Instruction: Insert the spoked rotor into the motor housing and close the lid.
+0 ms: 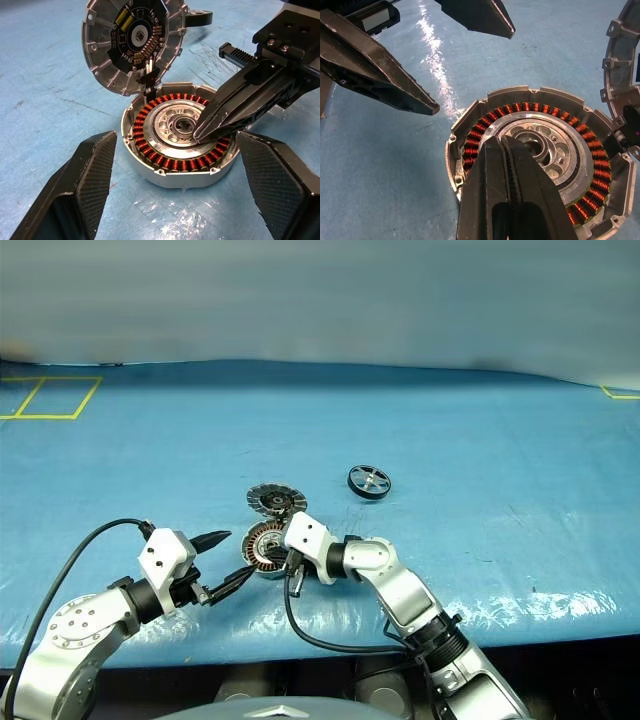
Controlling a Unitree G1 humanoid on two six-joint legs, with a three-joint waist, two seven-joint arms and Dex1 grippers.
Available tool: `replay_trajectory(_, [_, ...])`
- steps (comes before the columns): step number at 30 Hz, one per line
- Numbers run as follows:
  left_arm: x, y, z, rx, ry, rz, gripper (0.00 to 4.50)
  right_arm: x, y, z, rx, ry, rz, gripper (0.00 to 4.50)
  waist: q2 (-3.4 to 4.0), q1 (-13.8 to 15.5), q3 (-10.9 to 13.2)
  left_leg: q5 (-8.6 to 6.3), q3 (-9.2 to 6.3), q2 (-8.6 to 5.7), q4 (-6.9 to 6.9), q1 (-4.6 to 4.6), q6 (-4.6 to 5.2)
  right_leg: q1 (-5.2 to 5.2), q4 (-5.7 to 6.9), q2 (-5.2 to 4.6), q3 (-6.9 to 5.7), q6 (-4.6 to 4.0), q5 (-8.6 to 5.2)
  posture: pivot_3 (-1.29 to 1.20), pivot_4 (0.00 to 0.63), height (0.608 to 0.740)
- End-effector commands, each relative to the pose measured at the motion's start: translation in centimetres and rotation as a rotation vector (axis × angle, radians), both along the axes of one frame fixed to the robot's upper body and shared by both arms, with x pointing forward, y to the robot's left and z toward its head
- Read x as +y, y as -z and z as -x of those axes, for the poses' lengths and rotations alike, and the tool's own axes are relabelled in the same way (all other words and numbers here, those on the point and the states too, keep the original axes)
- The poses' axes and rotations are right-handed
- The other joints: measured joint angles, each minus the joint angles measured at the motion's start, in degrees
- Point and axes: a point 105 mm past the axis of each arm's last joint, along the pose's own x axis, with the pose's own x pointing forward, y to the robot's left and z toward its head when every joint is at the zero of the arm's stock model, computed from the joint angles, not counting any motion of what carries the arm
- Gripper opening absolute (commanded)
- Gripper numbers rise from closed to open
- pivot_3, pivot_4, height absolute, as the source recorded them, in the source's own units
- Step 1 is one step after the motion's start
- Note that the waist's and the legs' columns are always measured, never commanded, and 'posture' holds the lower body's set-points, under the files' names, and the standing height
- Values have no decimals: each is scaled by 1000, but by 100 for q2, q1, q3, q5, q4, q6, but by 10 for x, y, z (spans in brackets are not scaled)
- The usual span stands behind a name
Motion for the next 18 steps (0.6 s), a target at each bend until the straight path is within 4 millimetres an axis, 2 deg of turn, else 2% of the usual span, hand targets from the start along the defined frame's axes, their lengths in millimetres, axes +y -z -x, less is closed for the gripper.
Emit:
replay_trajectory(1, [-3,-6,1,-26,20,1,4098,3,-8,-2,-37,1,-23,39,0,-1,0,0,0,0,0,0,0,0,0,0,0,0,0,0,150,740])
replay_trajectory(11, [-4,-4,1,-24,19,-7,4098,3,-12,-10,-59,59,-58,39,0,-3,0,1,0,1,0,1,-1,0,0,3,1,-3,2,0,150,740])
replay_trajectory(15, [-4,-4,1,-25,18,-6,4098,5,-14,-5,-42,27,-72,39,0,-3,0,1,0,1,0,1,-1,0,0,3,1,-3,2,0,150,740])
replay_trajectory(18, [-3,-4,1,-25,15,-7,4098,7,-27,-5,19,39,-174,39,0,-3,0,1,0,1,0,1,-1,0,0,5,1,-2,2,0,150,740])
